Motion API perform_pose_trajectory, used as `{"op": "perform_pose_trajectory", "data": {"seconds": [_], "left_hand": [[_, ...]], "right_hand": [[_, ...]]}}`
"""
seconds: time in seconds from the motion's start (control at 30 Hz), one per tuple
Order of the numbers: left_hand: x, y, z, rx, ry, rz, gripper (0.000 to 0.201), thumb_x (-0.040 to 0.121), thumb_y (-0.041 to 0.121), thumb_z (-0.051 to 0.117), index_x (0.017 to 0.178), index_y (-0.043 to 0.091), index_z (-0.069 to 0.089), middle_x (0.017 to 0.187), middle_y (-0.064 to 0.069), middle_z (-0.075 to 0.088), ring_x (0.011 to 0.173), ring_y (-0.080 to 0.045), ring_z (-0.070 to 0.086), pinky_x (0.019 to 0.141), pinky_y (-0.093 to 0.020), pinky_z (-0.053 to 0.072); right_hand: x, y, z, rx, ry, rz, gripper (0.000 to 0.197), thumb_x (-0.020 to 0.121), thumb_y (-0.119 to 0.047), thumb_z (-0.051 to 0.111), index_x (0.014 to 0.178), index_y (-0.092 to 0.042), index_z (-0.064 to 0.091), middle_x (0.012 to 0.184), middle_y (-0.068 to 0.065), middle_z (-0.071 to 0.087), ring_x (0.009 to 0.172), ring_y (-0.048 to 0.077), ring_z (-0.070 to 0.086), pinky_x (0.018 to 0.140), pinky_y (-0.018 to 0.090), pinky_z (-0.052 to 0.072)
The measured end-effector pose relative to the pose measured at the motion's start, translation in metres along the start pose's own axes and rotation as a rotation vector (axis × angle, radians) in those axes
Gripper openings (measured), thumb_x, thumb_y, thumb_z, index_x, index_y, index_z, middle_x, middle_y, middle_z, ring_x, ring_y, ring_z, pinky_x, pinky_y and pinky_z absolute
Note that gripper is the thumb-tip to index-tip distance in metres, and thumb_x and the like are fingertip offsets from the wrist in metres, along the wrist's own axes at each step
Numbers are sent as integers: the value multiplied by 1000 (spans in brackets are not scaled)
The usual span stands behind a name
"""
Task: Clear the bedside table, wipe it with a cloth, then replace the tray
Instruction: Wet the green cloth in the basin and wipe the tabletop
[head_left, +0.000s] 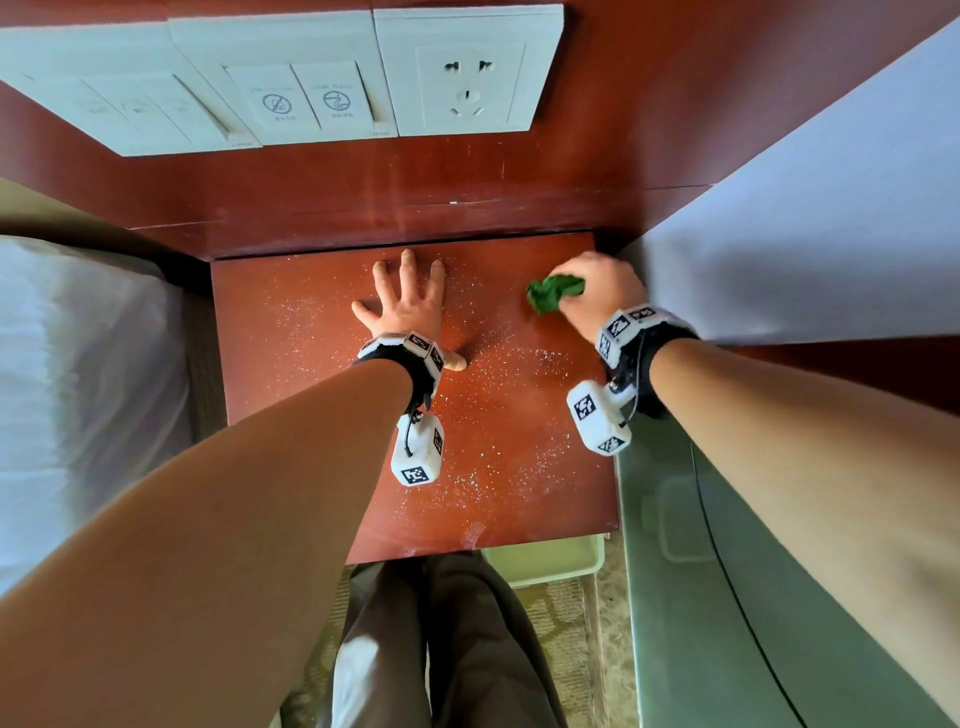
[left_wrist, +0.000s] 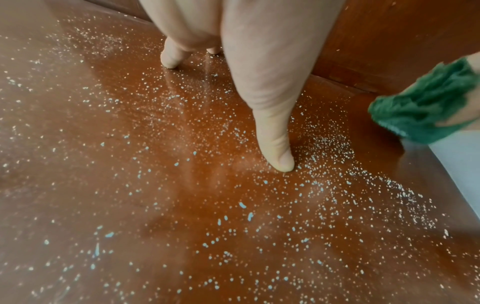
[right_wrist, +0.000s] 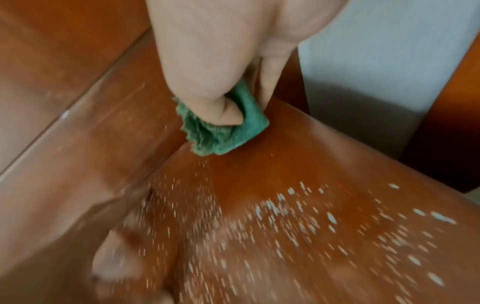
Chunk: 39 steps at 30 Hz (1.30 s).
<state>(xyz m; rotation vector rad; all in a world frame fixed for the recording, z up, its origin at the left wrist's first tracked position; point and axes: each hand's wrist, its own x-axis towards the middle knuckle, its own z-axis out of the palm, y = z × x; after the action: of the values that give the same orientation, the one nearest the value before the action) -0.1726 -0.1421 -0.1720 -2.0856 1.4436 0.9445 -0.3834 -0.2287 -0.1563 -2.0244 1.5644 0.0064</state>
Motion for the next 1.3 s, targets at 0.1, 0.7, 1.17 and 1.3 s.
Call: {"op": "perform_pose_trajectory", "data": {"seconds": [0.1, 0.7, 1.17, 1.3], "left_hand": [[1, -1, 1, 6, -2, -3, 144, 56, 65, 82, 151, 32, -21, 158, -3, -29, 145, -40, -20, 109, -72, 13], [-5, 1, -5, 20, -11, -15, 143, 56, 64, 83, 151, 33, -20, 159, -2, -28, 146, -39, -18, 111, -70, 13], [-3, 1, -5, 25, -41, -4, 143, 59, 63, 82, 151, 30, -22, 158, -5, -31, 145, -41, -20, 111, -70, 12], [-1, 1, -4, 24, -41, -4, 143, 59, 63, 82, 151, 30, -23, 157, -5, -32, 145, -41, -20, 110, -71, 12]], "right_hand": [[22, 9, -15, -31, 180, 67, 44, 75, -2, 52, 109, -22, 70, 111, 3, 65, 102, 28, 60, 81, 33, 52], [-49, 35, -1, -139, -191, 80, 32, 81, -5, 59, 102, -26, 71, 114, -3, 65, 98, 23, 62, 74, 22, 41], [10, 5, -4, 190, 259, 509, 20, 84, -17, 52, 97, -6, 62, 102, 13, 63, 92, 31, 62, 73, 32, 48], [30, -5, 3, 71, 196, 513, 27, 90, -16, 47, 110, -3, 59, 121, 17, 55, 110, 35, 56, 89, 34, 44]]}}
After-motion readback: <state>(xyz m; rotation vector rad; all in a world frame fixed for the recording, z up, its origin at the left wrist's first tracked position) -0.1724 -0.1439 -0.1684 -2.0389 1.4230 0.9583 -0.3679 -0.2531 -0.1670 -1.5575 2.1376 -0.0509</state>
